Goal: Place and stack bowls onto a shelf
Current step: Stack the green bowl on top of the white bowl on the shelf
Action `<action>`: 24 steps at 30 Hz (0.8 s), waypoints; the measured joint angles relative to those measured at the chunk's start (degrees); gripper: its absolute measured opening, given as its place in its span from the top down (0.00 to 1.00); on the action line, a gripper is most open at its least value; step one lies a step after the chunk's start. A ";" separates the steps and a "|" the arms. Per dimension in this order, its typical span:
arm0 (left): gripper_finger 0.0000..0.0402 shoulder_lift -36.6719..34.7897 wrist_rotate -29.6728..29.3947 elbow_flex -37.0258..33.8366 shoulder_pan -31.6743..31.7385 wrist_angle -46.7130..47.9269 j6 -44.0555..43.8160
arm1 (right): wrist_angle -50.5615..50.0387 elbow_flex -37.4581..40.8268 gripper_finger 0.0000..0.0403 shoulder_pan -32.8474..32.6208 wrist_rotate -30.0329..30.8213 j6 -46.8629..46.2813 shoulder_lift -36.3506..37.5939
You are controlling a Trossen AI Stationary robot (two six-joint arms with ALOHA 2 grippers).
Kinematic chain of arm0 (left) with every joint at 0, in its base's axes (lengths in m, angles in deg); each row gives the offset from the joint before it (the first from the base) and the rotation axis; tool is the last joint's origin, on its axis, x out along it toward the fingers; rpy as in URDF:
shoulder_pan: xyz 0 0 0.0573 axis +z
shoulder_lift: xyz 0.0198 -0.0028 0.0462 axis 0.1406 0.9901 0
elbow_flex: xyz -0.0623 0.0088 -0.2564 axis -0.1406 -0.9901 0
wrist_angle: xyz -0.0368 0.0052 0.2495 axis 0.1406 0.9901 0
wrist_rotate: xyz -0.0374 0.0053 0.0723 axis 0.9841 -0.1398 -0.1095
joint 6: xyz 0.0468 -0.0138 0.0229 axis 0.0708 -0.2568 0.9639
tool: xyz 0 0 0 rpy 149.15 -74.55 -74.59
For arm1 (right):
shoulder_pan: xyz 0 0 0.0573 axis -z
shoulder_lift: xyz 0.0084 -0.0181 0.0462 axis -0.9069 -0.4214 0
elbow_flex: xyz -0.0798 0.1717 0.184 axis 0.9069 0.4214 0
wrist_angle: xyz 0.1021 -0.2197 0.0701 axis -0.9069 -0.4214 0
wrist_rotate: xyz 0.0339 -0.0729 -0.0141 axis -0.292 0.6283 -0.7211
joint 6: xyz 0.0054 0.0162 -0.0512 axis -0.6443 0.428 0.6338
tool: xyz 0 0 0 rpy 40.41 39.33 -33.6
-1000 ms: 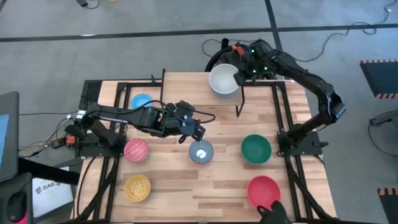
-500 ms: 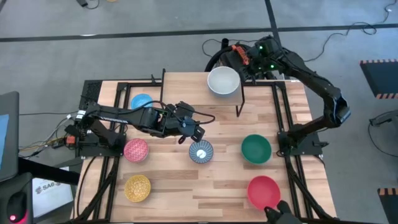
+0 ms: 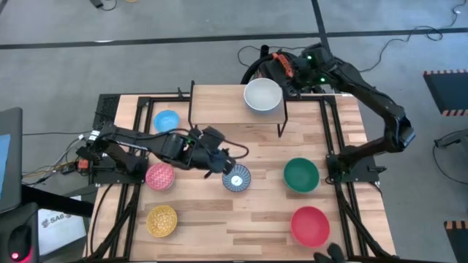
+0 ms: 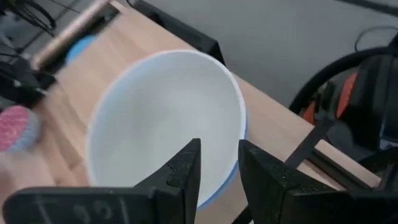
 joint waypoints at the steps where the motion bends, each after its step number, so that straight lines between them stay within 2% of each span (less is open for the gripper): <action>1: 0.54 -0.04 -0.58 0.00 -0.60 1.00 -0.50 | -0.28 -0.01 0.67 -0.55 -0.01 -0.35 1.21; 5: 0.54 -0.22 -1.74 0.00 -2.55 2.84 -0.95 | -2.77 -0.03 0.67 -4.75 0.39 -2.75 6.09; 7: 0.54 -0.22 -2.10 0.00 -3.12 3.13 0.02 | -4.42 -0.03 0.67 -7.93 2.72 -5.08 8.40; 14: 0.54 -0.41 -2.10 -1.96 -6.06 2.72 2.89 | -12.95 0.64 0.67 -22.96 17.37 -14.93 16.09; 17: 0.54 -1.33 -1.37 -6.58 -8.09 -0.02 2.36 | -14.22 5.07 0.67 -29.79 21.15 -22.62 19.84; 22: 0.54 -5.17 3.24 -17.78 -10.67 -13.11 2.73 | -11.76 13.53 0.67 -43.11 21.59 -36.85 25.00; 24: 0.54 -7.33 4.48 -21.65 -10.93 -17.84 3.82 | -10.21 15.91 0.67 -49.36 23.90 -42.07 25.62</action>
